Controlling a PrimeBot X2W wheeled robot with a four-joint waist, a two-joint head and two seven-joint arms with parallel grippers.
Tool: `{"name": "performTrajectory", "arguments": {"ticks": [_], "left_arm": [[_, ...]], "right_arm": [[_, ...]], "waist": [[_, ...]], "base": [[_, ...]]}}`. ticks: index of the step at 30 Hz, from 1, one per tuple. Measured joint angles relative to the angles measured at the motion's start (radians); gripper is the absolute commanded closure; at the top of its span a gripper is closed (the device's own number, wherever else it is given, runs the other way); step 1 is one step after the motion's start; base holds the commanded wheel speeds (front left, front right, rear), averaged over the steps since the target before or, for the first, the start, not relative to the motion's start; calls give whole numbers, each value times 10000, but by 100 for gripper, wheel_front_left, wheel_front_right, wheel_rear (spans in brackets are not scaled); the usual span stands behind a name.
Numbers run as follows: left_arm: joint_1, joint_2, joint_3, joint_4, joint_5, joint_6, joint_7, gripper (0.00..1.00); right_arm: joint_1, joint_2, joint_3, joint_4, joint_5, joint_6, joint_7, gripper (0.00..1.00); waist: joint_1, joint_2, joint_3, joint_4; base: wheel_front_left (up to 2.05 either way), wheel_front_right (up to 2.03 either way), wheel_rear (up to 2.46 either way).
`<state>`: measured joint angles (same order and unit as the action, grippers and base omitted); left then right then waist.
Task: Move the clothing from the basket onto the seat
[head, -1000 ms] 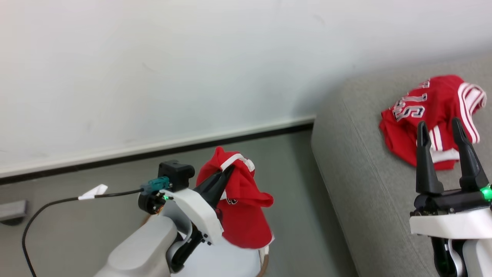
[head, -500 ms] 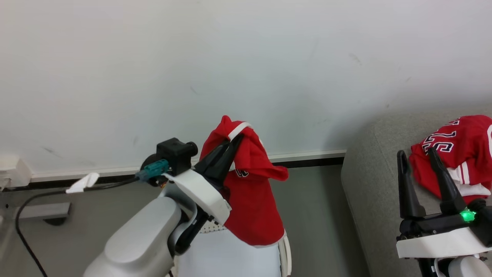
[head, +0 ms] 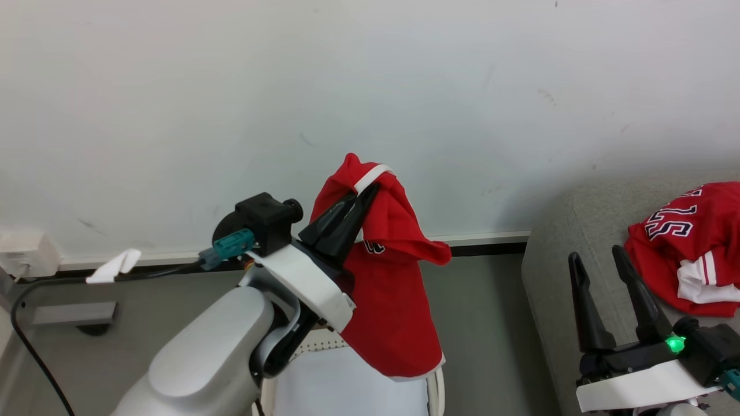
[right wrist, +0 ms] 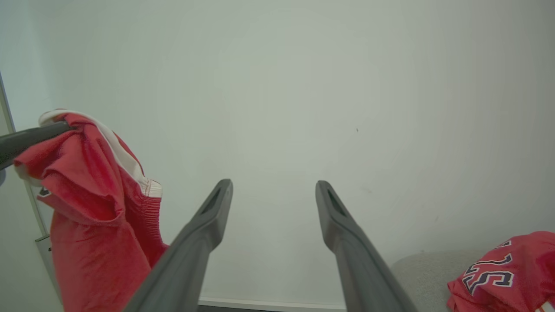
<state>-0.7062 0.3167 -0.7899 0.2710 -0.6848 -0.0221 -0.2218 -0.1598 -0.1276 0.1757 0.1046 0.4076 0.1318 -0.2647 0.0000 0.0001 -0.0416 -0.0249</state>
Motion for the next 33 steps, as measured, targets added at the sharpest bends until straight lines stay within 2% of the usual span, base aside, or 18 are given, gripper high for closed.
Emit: {"name": "performTrajectory", "arguments": {"ticks": [4,13,21,33], "left_arm": [[53,25,-54,-167,0,46,31,100],[111,-121,-355,-295,0,-36,123,100],[114,-445,-692,-314,12,-146,207,100],[115,-796,-1331,-460,48,-397,435,100]], "right_arm": [[-21,-88,374,46,180,0,0,0],[-551,-909,2761,527,932,0,0,0],[-1820,-1049,5195,1927,1605,2,0,0],[-3236,-941,6707,3396,2709,2,0,0]], "waist": [[0,0,9,54],[0,0,19,360],[0,0,-13,730],[0,0,22,1472]], "base": [[0,0,0],[0,0,0],[0,0,0],[0,0,0]]}}
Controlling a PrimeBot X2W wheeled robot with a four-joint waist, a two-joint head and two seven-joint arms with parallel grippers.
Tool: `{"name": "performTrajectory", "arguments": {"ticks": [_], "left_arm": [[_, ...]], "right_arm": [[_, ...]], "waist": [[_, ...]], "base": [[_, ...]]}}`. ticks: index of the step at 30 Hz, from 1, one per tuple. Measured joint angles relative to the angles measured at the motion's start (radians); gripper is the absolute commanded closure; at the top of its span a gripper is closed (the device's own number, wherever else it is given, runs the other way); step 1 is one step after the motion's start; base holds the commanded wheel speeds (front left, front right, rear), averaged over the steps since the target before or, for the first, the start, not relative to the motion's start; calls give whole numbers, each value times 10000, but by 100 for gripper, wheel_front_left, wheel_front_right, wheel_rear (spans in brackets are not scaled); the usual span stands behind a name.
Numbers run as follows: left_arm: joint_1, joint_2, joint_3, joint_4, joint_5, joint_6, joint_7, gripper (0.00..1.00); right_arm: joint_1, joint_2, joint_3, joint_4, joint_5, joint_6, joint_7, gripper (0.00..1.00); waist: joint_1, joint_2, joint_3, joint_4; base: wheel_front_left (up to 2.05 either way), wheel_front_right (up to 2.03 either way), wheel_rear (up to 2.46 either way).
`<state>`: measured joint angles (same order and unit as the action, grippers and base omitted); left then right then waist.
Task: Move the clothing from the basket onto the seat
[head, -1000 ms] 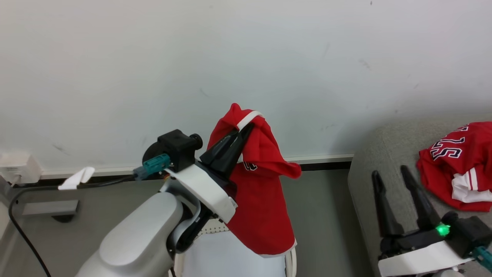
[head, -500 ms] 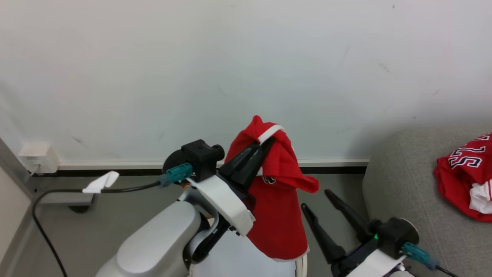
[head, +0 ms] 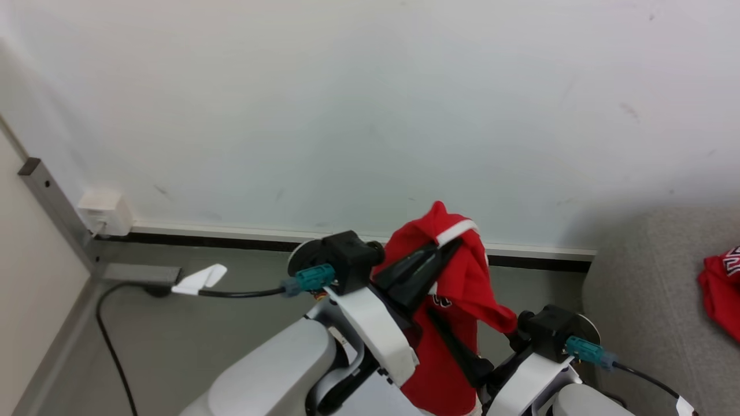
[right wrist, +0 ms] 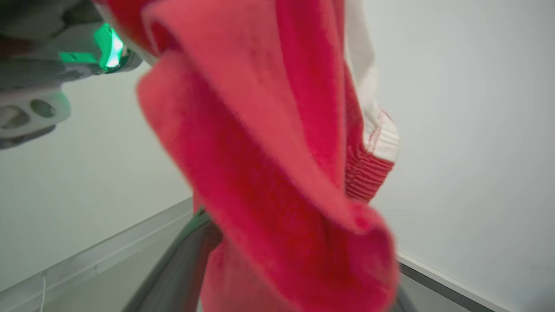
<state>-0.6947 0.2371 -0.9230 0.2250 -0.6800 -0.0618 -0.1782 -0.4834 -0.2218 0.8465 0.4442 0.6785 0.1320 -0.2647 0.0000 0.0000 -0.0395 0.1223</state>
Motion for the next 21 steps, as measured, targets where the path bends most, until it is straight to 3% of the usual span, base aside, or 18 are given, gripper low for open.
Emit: {"name": "performTrajectory", "arguments": {"ticks": [13,14,15,17,18,21], "left_arm": [[8,-219,-345,-182,-23,-123,196,100],[8,-217,-351,-197,-27,-123,198,100],[8,-211,-359,-213,-35,-121,198,100],[8,-203,-368,-230,-44,-113,201,100],[9,-186,-370,-230,-52,-105,209,100],[10,-123,-357,-201,-65,-73,209,100]], "right_arm": [[-474,407,744,1229,918,0,-2,0],[-484,456,790,1306,974,0,0,8],[-484,493,832,1375,980,-2,0,38],[-485,556,838,1425,1039,-2,0,89],[-488,573,838,1450,1074,0,0,100],[-490,598,826,1486,1160,-2,0,100]], "waist": [[0,0,-126,762],[0,0,-127,789],[0,0,-127,814],[1,0,-128,853],[0,0,-129,866],[0,0,-132,870]], "base": [[0,0,0],[0,0,0],[0,0,0],[0,0,0],[0,0,0],[0,0,0]]}}
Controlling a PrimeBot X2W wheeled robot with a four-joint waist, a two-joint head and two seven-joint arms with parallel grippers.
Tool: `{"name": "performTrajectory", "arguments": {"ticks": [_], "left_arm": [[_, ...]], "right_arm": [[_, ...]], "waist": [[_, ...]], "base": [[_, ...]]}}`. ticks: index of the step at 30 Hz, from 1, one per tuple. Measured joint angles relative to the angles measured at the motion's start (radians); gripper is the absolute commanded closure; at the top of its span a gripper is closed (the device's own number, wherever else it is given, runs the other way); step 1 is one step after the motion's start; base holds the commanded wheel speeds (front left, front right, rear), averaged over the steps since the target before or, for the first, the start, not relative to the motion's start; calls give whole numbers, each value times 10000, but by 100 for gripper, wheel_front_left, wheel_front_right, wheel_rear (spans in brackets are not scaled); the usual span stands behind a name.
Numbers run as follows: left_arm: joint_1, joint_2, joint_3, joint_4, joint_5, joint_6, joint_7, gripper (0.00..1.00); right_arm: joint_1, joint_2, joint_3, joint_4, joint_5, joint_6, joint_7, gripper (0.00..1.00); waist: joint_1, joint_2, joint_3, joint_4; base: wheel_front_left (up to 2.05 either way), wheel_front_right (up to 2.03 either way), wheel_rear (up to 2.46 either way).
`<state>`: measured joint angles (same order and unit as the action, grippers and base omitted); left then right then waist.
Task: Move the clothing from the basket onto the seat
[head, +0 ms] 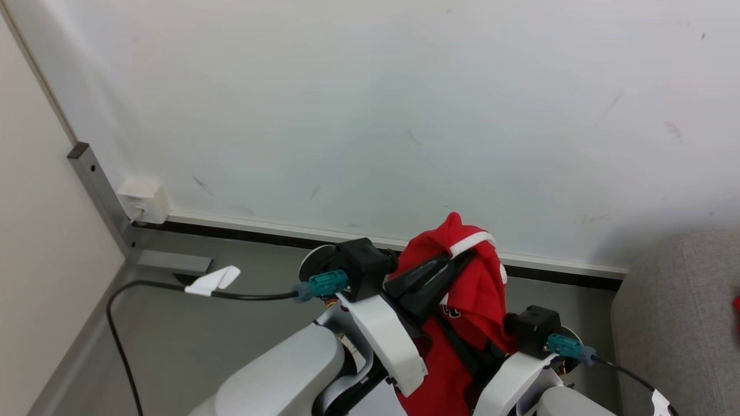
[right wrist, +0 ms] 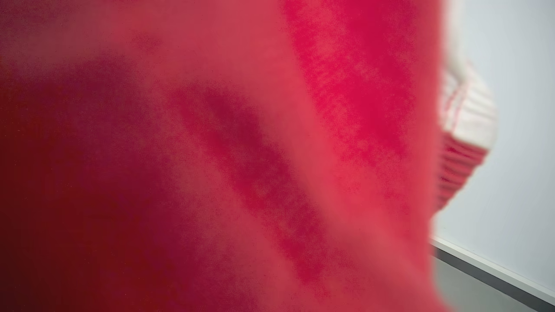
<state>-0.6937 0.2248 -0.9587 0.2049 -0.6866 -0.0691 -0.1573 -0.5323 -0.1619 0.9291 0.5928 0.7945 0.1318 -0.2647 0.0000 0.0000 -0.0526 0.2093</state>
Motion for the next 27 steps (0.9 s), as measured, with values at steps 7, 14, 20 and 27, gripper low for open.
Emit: {"name": "performTrajectory", "arguments": {"ticks": [7,14,20,27], "left_arm": [[21,75,59,104,-48,88,-31,100],[52,155,111,155,-121,174,-119,100],[226,374,127,203,-146,259,-205,100],[457,382,-21,174,-148,307,-203,0]], "right_arm": [[20,-29,-343,-79,6,2,0,100],[209,-127,-867,-326,-119,2,0,100],[448,-391,-1848,-744,-516,2,2,100],[734,-573,-3043,-1296,-1066,2,2,100]], "waist": [[0,0,-1,-112],[0,0,6,-305],[0,0,40,-500],[0,0,97,-851]], "base": [[0,0,0],[0,0,0],[0,0,0],[0,0,0]]}}
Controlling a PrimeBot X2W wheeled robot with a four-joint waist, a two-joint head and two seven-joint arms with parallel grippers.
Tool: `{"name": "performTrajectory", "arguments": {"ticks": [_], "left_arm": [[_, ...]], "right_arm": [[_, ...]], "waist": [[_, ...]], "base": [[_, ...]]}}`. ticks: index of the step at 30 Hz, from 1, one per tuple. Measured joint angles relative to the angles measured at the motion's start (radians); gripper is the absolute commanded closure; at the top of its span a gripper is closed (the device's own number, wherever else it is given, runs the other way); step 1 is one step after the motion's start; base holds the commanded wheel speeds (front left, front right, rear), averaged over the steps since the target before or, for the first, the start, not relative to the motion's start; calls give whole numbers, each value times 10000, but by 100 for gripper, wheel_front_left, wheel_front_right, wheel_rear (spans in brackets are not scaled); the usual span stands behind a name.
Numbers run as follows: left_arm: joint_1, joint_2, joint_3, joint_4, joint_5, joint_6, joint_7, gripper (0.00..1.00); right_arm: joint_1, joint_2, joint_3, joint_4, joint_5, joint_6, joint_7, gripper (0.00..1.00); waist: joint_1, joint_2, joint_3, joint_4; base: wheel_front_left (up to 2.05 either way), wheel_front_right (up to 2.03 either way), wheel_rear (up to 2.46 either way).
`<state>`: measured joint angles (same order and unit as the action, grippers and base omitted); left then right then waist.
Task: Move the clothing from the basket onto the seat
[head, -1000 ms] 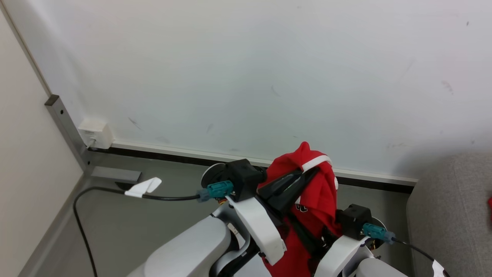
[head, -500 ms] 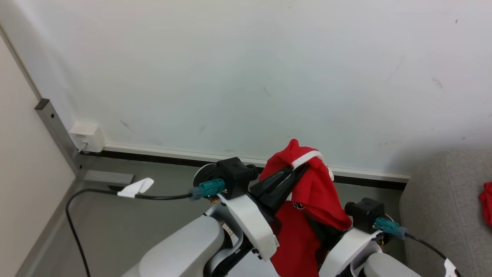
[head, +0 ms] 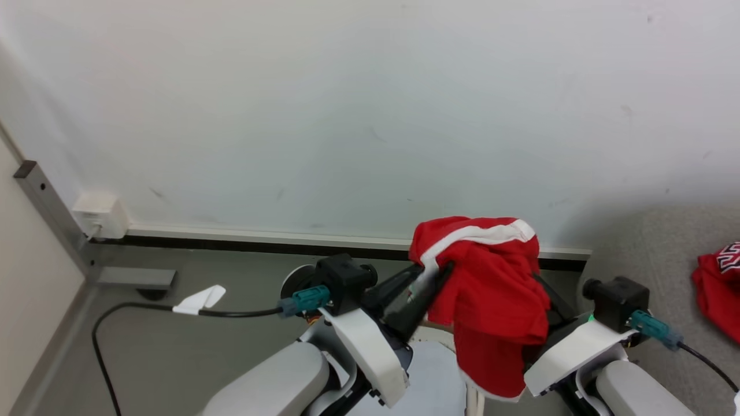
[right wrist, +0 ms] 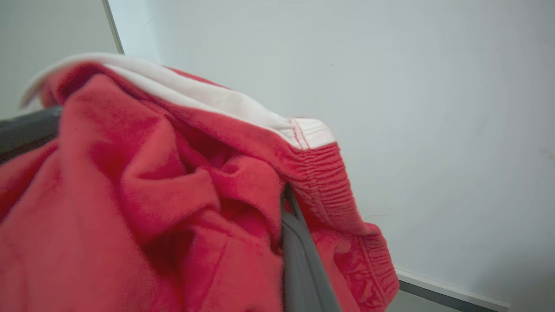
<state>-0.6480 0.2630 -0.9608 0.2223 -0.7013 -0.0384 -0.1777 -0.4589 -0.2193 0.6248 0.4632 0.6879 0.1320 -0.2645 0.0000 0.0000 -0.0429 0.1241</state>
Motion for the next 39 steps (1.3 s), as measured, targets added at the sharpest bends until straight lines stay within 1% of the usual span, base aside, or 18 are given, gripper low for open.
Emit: {"name": "performTrajectory", "arguments": {"ticks": [7,13,20,29,39], "left_arm": [[153,48,-113,-96,-29,19,-12,0],[219,169,-81,-130,-29,128,-121,0],[343,316,36,-92,102,215,-449,0],[436,378,115,-56,545,215,-729,0],[552,428,163,-150,1011,4,-840,0]], "right_arm": [[180,-194,-890,-445,-456,0,2,100],[338,-383,-1471,-738,-794,0,2,100],[702,-631,-2086,-1120,-997,-2,0,100],[1220,-675,-2761,-1894,-1058,-2,2,100],[1755,-577,-3452,-2876,-1367,0,2,100]], "waist": [[0,0,81,-566],[1,1,163,-1258],[1,0,305,-2248],[0,1,587,-3659],[1,1,1122,-5122]], "base": [[0,0,0],[0,0,0],[0,0,0],[0,0,0],[0,0,0]]}}
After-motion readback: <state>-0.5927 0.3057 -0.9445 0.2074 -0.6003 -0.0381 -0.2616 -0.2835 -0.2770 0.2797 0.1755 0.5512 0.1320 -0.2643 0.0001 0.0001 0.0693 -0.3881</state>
